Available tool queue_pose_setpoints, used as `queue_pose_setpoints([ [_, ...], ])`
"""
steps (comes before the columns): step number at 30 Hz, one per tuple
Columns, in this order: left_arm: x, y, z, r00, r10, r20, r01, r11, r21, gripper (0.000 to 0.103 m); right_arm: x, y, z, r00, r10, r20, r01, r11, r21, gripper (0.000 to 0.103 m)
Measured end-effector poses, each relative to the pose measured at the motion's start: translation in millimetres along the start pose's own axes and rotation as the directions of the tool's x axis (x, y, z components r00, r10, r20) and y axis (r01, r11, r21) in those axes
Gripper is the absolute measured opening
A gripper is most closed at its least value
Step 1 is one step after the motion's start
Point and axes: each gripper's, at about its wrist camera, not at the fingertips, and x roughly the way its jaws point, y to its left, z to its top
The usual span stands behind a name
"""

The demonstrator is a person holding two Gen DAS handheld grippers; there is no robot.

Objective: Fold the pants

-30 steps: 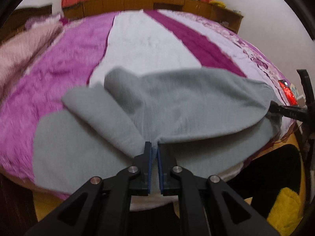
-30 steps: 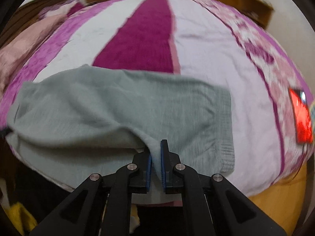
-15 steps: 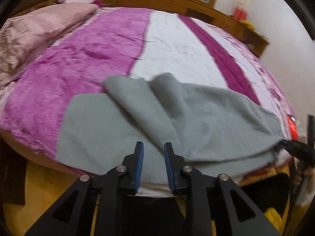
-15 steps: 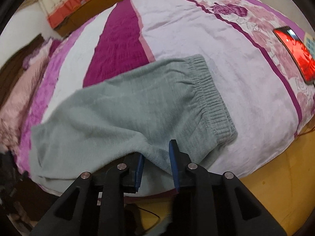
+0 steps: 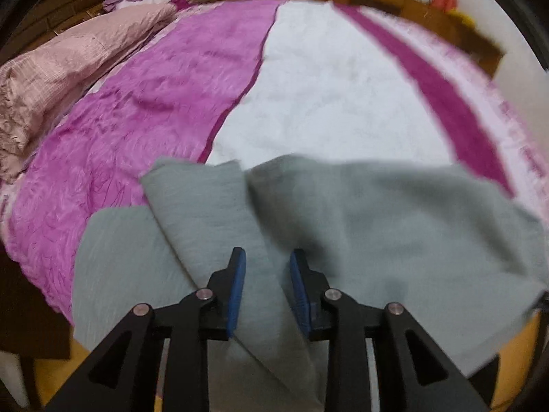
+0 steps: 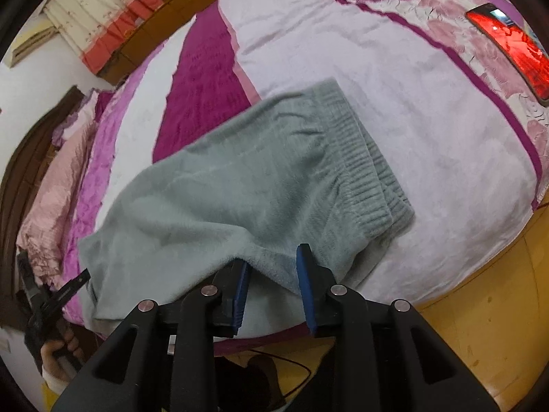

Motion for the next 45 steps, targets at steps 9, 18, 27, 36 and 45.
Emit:
queue_pose_setpoints([
  [9,14,26,-1,1.0,-0.026,0.012,0.028,0.982,-0.188,0.03,10,1,-1,1.0,-0.012,-0.027,0.01,0.998,-0.061,0.025],
  [18,-27,57,-14,0.994,-0.028,0.104,0.048,0.979,-0.198,0.003,-16,-3,-13,0.998,0.001,0.055,0.002,0.999,-0.043,0.028],
  [27,-28,116,-64,0.992,-0.109,0.07,0.126,0.937,-0.327,0.003,-45,-24,-26,0.989,0.011,0.147,-0.019,0.998,0.053,0.036],
  [36,-18,122,-70,0.982,-0.16,0.102,0.186,0.917,-0.353,0.003,-39,-71,-23,0.956,0.216,0.196,-0.273,0.9,0.339,0.045],
  [45,-9,132,-65,0.974,-0.199,0.106,0.225,0.886,-0.406,0.003,-35,-59,-7,0.971,0.141,0.194,-0.198,0.928,0.317,0.045],
])
